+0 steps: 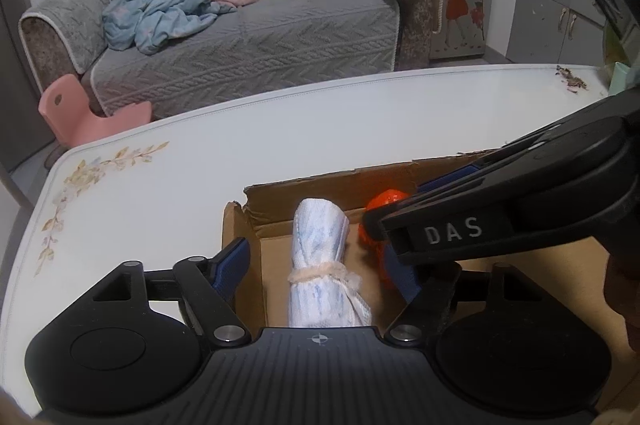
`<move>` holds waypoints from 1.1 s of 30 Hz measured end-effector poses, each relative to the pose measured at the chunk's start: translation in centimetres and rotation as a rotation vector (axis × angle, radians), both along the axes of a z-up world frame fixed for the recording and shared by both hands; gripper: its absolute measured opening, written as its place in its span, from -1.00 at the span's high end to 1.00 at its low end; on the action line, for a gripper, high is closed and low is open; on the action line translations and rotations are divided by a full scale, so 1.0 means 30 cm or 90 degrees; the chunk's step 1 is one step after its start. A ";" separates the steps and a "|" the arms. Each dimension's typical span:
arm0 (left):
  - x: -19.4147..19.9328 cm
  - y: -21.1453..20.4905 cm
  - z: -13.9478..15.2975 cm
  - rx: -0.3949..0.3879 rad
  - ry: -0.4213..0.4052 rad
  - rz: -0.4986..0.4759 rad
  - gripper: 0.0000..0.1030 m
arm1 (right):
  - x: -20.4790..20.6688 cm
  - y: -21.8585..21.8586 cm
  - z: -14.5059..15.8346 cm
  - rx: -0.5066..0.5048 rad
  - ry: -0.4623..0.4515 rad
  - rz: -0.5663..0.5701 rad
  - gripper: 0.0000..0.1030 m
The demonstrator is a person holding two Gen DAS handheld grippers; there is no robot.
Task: Organize objects
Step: 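Lower both held bundles into the box and open both tools, then grasp the bubble-wrap bundle with the left tool while the right tool grasps the grey sock bundle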
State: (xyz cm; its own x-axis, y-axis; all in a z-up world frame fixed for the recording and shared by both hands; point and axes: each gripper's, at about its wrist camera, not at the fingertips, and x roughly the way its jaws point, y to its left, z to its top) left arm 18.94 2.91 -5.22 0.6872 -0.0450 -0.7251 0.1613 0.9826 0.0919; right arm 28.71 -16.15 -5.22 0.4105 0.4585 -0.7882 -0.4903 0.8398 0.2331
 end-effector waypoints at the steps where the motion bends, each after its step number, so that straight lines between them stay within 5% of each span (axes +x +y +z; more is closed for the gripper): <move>1: -0.007 0.001 0.002 -0.001 -0.001 -0.001 -0.56 | -0.004 0.003 0.005 0.007 0.001 0.006 0.18; 19: -0.149 0.041 0.116 -0.016 -0.023 0.005 -0.66 | -0.127 -0.026 0.118 -0.016 -0.069 0.016 0.04; 24: -0.340 0.143 0.196 -0.035 -0.059 0.045 -0.72 | -0.316 -0.120 0.224 0.028 -0.138 0.015 -0.24; 26: -0.444 0.187 0.222 -0.047 -0.072 0.063 -0.76 | -0.410 -0.168 0.258 0.050 -0.171 0.018 -0.60; 30: -0.695 0.258 0.258 -0.067 -0.113 0.109 -0.99 | -0.634 -0.282 0.300 0.091 -0.259 0.020 -0.98; 33: -0.898 0.281 0.248 -0.085 -0.140 0.114 -0.99 | -0.802 -0.388 0.283 0.122 -0.326 0.026 -0.99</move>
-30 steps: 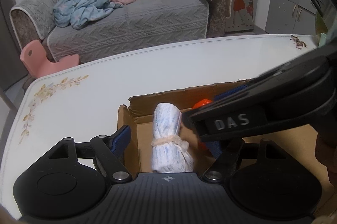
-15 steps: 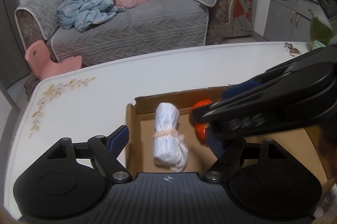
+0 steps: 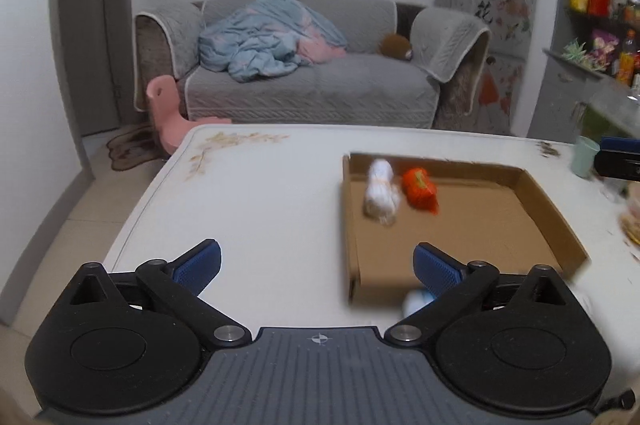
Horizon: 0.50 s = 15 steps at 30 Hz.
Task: Organize objects
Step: 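Grasp the bubble-wrap bundle with the left tool while the right tool grasps the grey sock bundle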
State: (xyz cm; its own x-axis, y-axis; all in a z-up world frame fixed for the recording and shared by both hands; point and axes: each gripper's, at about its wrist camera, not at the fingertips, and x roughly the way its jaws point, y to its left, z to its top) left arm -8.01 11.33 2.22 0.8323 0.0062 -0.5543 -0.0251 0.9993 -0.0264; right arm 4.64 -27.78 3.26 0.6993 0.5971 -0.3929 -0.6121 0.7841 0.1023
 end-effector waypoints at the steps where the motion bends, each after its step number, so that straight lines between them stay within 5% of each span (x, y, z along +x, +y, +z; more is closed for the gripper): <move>1: -0.062 0.001 -0.015 -0.005 -0.004 -0.009 -0.99 | -0.042 -0.027 -0.021 0.002 -0.007 -0.001 -0.99; 7: -0.278 -0.068 -0.137 0.022 0.024 -0.052 -0.99 | -0.248 -0.076 -0.217 -0.076 0.027 -0.024 -0.99; 15: -0.311 -0.140 -0.275 0.075 0.042 -0.104 -0.99 | -0.313 -0.001 -0.329 -0.134 0.044 -0.008 -0.99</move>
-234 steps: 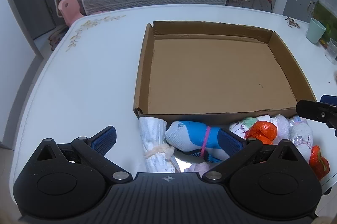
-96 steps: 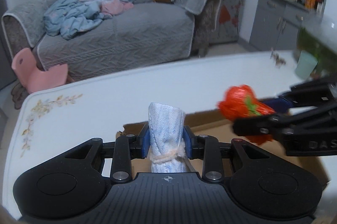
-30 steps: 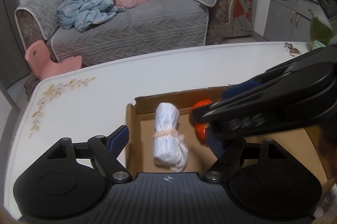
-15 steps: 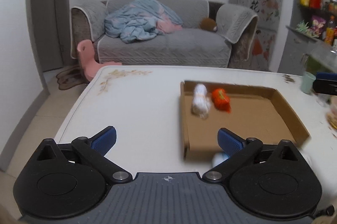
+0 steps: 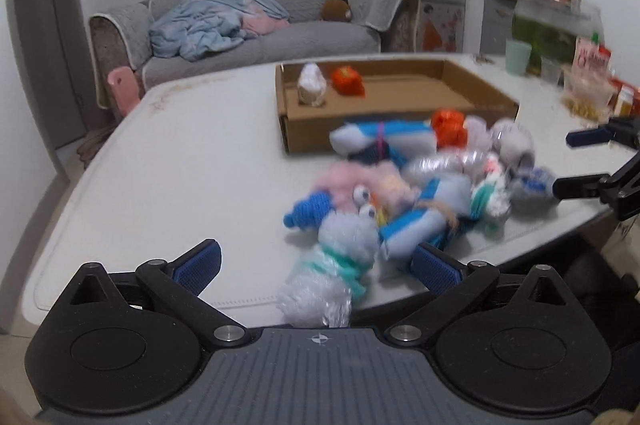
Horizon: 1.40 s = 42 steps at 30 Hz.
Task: Organize objects
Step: 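Grasp the bubble-wrap bundle with the left tool while the right tool grasps the grey sock bundle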
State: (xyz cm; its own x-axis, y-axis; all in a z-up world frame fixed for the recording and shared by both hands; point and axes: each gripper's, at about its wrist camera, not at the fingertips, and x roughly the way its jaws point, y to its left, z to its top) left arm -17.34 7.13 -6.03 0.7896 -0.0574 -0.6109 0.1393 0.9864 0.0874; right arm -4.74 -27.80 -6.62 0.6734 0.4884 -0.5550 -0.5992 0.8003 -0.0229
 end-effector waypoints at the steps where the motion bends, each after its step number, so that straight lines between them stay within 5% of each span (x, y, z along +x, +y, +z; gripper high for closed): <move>1: 0.005 -0.005 -0.025 0.007 0.005 -0.004 -0.99 | -0.002 0.003 -0.008 0.000 0.001 0.005 -0.99; 7: 0.055 -0.008 -0.100 0.002 0.022 -0.014 -0.98 | 0.019 0.025 -0.031 -0.026 -0.006 0.012 -0.91; 16: 0.090 0.010 -0.131 -0.036 0.053 -0.026 -0.78 | -0.009 0.031 -0.103 -0.040 0.035 0.029 -0.29; 24: 0.088 0.005 -0.127 -0.041 0.051 -0.031 -0.64 | -0.027 0.014 -0.109 -0.025 0.045 0.033 -0.14; 28: 0.082 0.011 -0.116 -0.048 0.042 -0.021 -0.06 | -0.024 0.005 -0.106 -0.018 0.047 0.033 -0.03; 30: 0.082 0.019 -0.112 -0.058 0.044 -0.020 0.03 | -0.022 -0.001 -0.102 -0.014 0.048 0.032 0.02; 42: 0.071 0.034 -0.057 -0.066 0.041 -0.008 0.07 | -0.025 -0.061 -0.027 0.026 0.064 0.045 0.07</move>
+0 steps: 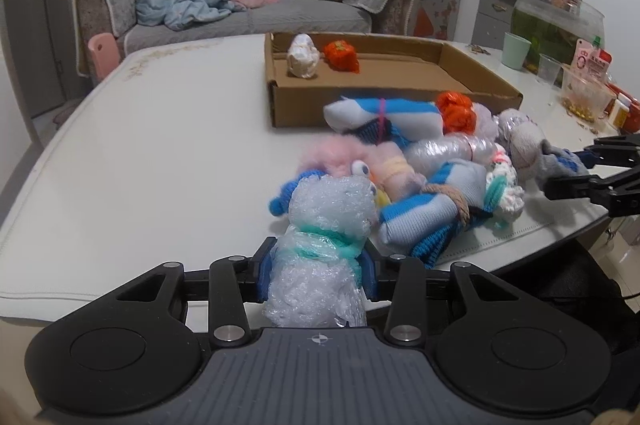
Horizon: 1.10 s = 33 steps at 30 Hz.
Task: Organize objects
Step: 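Grasp the bubble-wrap bundle with the left tool while the right tool grasps the grey sock bundle, then carry both bundles into the box beside the orange bundle and release them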
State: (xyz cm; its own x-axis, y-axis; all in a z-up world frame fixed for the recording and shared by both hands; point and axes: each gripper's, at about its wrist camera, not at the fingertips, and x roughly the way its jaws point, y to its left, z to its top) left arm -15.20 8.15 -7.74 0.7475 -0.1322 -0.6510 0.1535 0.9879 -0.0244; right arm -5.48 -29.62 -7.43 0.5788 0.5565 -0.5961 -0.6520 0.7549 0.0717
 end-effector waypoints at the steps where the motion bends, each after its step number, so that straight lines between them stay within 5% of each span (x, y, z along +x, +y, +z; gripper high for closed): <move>1: 0.000 0.005 0.009 -0.003 -0.002 0.002 0.07 | -0.005 -0.001 0.010 0.004 -0.002 0.005 0.07; 10: 0.049 0.029 0.141 0.006 -0.034 0.017 0.07 | 0.007 -0.016 0.140 0.055 -0.023 0.014 0.07; 21: 0.248 0.000 0.389 0.009 -0.091 0.000 0.07 | 0.224 -0.057 0.323 0.106 -0.060 -0.051 0.06; 27: 0.472 -0.038 0.492 -0.018 -0.073 0.010 0.06 | 0.403 -0.040 0.373 0.109 -0.056 -0.073 0.06; 33: 0.735 -0.095 0.444 -0.054 0.009 0.005 0.05 | 0.589 0.080 0.369 0.138 0.030 -0.085 0.05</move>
